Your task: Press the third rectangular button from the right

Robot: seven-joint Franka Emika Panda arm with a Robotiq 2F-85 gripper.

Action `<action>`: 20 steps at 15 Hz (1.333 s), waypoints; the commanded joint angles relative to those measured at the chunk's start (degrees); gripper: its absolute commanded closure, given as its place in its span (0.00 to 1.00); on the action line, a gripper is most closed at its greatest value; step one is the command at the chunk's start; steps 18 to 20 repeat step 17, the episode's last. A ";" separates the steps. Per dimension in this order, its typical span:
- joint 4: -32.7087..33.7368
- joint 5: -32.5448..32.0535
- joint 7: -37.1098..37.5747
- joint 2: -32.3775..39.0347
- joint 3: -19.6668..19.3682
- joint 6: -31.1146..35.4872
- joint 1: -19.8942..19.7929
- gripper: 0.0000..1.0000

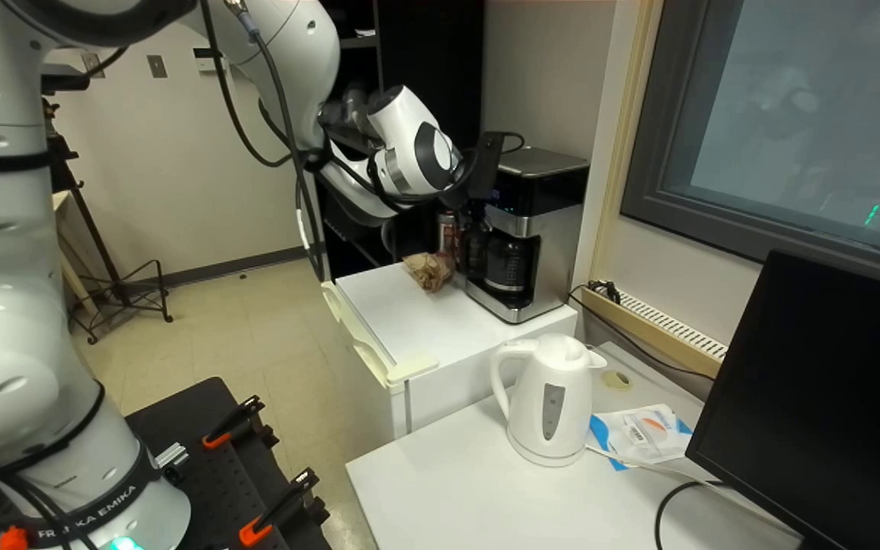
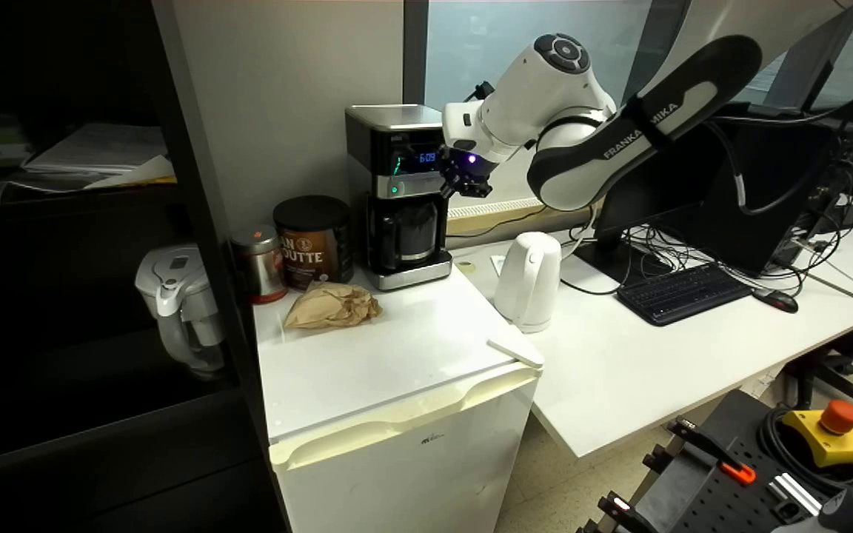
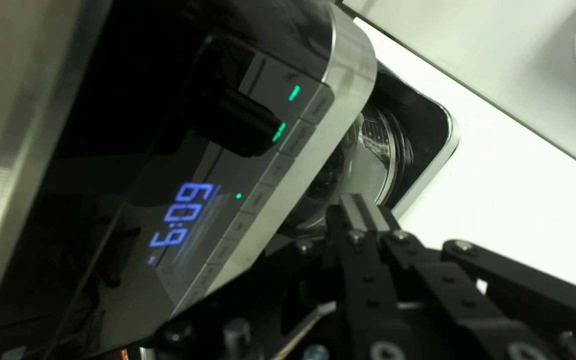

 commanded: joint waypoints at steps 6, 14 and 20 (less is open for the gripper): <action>-5.31 -17.15 9.44 -6.12 -6.16 -0.44 4.53 0.97; -9.03 -37.57 26.64 -11.32 -6.92 -1.55 5.47 0.97; -10.56 -44.58 33.44 -13.25 -6.43 -1.93 5.11 0.97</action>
